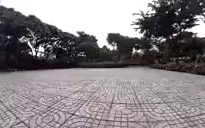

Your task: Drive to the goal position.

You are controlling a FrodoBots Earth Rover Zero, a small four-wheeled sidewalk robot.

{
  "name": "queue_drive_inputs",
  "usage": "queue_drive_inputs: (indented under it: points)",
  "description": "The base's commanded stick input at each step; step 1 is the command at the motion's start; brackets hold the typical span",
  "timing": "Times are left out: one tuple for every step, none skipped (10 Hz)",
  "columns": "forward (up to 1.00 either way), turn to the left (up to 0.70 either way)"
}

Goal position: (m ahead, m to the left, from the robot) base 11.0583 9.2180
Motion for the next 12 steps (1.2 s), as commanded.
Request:
queue_drive_inputs:
  points:
    - [1.00,0.27]
    - [1.00,0.27]
    - [1.00,0.27]
    - [1.00,0.27]
    - [1.00,0.27]
    - [1.00,0.27]
    - [1.00,0.27]
    - [1.00,0.27]
    - [1.00,0.27]
    - [1.00,0.27]
    - [1.00,0.27]
    - [1.00,0.27]
